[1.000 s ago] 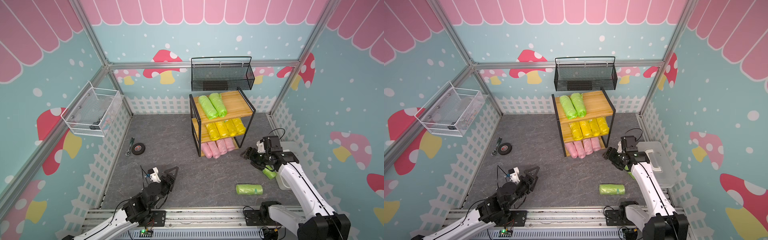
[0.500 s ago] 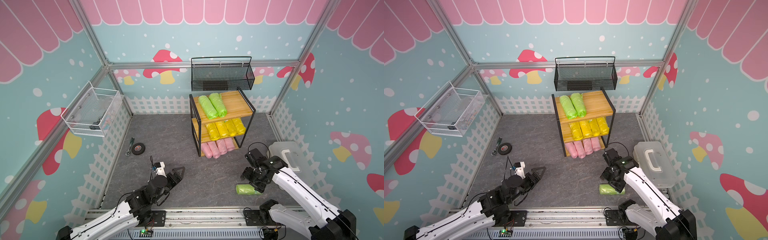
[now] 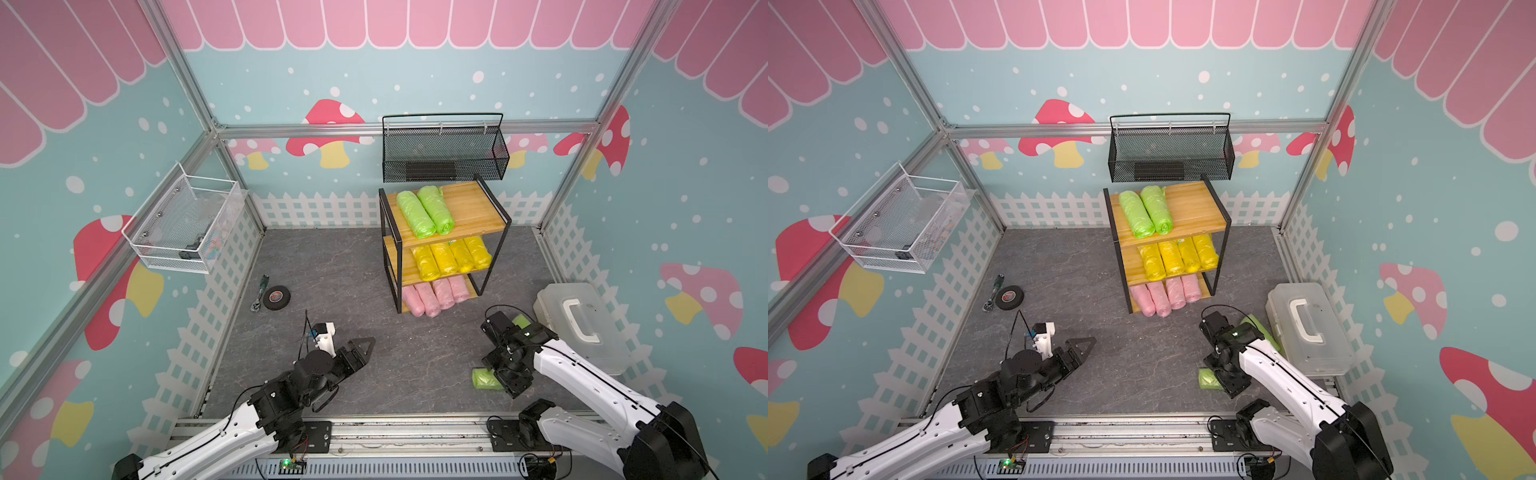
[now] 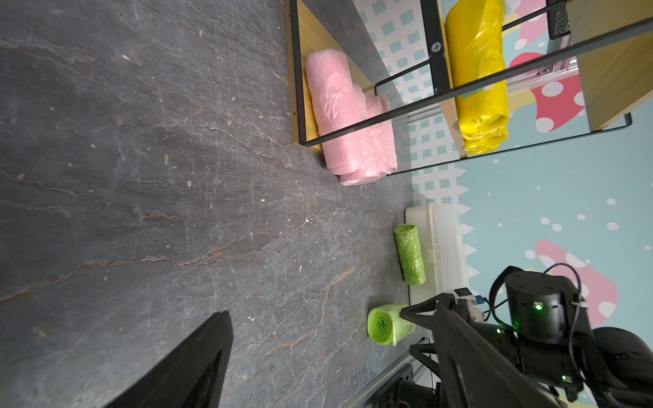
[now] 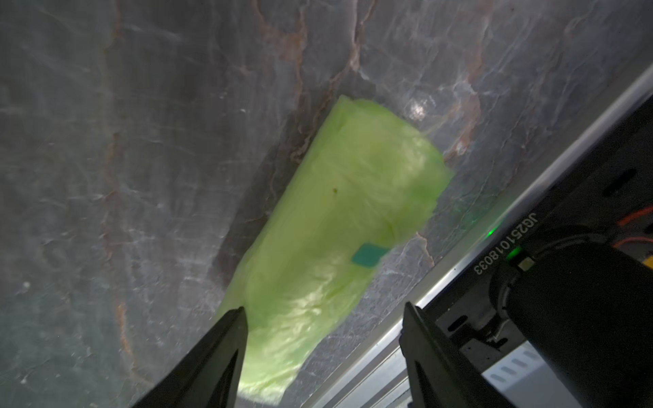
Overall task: Sort the rolls of trash bags by color and place them on the shelf
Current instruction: Pick up the roll of trash bags from the center of the board.
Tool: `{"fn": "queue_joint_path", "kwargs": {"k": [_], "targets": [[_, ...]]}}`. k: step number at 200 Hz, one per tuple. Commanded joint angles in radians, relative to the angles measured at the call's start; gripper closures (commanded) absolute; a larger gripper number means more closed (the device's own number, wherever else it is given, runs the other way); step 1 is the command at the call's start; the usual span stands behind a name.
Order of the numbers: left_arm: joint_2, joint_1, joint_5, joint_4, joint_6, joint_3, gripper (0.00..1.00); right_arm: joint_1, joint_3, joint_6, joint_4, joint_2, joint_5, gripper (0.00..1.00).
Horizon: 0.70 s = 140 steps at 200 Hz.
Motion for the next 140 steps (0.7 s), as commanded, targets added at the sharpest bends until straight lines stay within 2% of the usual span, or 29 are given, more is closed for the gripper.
{"fn": "queue_joint_path", "kwargs": {"k": [1, 37, 75, 96, 140], "targets": [[-0.005, 0.004, 0.02, -0.026, 0.023, 0.027, 0.09, 0.006, -0.025, 0.058, 0.04, 0.002, 0.026, 0.27], [0.014, 0.003, 0.022, -0.026, 0.016, 0.035, 0.09, -0.008, -0.091, 0.06, 0.134, -0.014, 0.036, 0.25], [0.035, 0.003, 0.04, -0.033, 0.011, 0.046, 0.09, -0.015, -0.164, 0.039, 0.207, -0.019, 0.03, 0.33], [0.035, 0.003, 0.047, -0.038, 0.005, 0.048, 0.09, -0.018, -0.162, -0.005, 0.215, -0.026, 0.064, 0.38], [0.032, 0.003, 0.077, -0.056, 0.01, 0.058, 0.09, -0.036, -0.11, -0.186, 0.216, -0.005, 0.127, 0.4]]}}
